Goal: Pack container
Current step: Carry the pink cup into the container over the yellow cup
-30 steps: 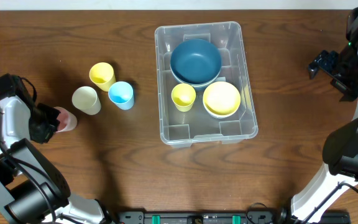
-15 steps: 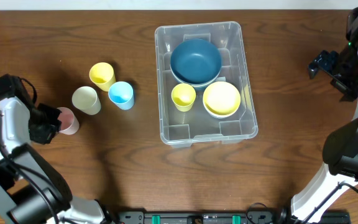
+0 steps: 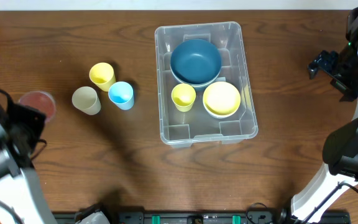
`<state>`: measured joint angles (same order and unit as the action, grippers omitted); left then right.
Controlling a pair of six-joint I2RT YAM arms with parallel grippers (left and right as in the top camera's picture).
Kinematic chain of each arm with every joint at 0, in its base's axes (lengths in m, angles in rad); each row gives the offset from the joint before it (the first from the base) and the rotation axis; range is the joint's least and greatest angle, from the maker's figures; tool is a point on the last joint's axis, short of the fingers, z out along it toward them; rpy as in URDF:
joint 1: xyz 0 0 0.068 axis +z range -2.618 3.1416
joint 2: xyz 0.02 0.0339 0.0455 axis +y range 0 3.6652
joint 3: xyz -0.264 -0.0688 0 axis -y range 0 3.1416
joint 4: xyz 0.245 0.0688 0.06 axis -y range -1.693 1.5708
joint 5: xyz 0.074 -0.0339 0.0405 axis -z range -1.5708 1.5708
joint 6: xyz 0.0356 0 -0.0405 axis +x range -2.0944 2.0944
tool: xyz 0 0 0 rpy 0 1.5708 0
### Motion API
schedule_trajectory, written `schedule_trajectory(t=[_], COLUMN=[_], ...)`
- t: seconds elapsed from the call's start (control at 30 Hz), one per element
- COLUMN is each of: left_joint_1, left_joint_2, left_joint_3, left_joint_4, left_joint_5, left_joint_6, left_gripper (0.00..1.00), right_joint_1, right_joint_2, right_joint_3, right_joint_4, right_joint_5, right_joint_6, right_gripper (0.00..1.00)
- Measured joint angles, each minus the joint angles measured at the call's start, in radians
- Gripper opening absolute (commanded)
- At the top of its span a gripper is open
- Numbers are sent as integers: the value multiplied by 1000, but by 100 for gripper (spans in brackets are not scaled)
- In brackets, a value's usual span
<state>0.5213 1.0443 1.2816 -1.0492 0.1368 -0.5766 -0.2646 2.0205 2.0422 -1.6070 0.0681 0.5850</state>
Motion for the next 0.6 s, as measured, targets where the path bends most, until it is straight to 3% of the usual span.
schedule_trajectory(t=[0.3, 0.6], left_joint_1=[-372, -797], left_joint_2=[-128, 101], left_joint_3=[0, 0], left_joint_4=[84, 251], left_joint_5=[100, 72], left_joint_6=[-1, -2], left_gripper=[6, 6], right_joint_1=[0, 0], right_joint_2=[0, 0], right_joint_3=[0, 0], right_joint_4=[0, 0], right_joint_5=[0, 0], right_joint_6=[0, 0], right_gripper=[99, 99])
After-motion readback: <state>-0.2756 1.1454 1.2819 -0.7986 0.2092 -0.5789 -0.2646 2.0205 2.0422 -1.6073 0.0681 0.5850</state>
